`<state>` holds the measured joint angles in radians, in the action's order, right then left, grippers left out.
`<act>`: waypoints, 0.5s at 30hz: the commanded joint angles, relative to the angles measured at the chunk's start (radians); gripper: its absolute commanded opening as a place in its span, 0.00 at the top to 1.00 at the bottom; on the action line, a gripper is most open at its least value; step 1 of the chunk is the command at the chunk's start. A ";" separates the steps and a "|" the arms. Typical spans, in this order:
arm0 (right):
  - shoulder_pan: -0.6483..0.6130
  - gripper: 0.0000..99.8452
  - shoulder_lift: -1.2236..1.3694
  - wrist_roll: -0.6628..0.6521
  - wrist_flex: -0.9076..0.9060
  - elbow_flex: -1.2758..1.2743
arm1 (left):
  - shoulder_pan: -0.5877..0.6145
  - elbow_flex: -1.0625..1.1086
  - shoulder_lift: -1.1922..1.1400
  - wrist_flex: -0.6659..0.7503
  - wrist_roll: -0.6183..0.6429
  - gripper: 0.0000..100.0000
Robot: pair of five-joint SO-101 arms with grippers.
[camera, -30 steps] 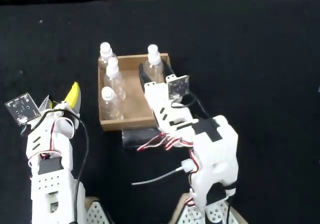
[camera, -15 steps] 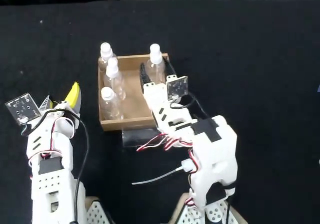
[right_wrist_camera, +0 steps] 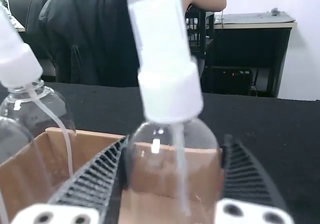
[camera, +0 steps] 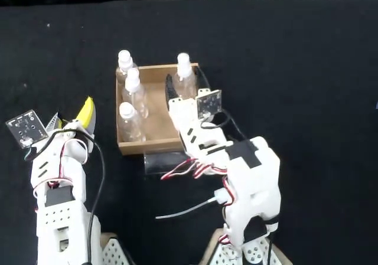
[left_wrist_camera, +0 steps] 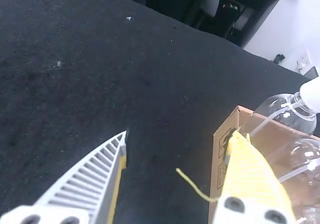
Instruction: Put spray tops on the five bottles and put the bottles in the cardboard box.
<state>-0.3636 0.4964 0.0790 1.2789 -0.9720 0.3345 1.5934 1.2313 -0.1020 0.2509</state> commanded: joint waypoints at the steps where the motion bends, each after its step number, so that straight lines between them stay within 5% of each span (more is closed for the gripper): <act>1: -0.018 0.70 -0.039 0.002 0.015 -0.008 | 0.002 -0.007 0.005 0.023 0.006 0.70; 15: -0.018 0.70 -0.156 0.006 0.002 -0.081 | 0.002 -0.007 0.005 0.023 0.006 0.70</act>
<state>-0.3636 0.4503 0.0806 1.2896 -1.0349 0.3345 1.5934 1.2313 -0.1020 0.2509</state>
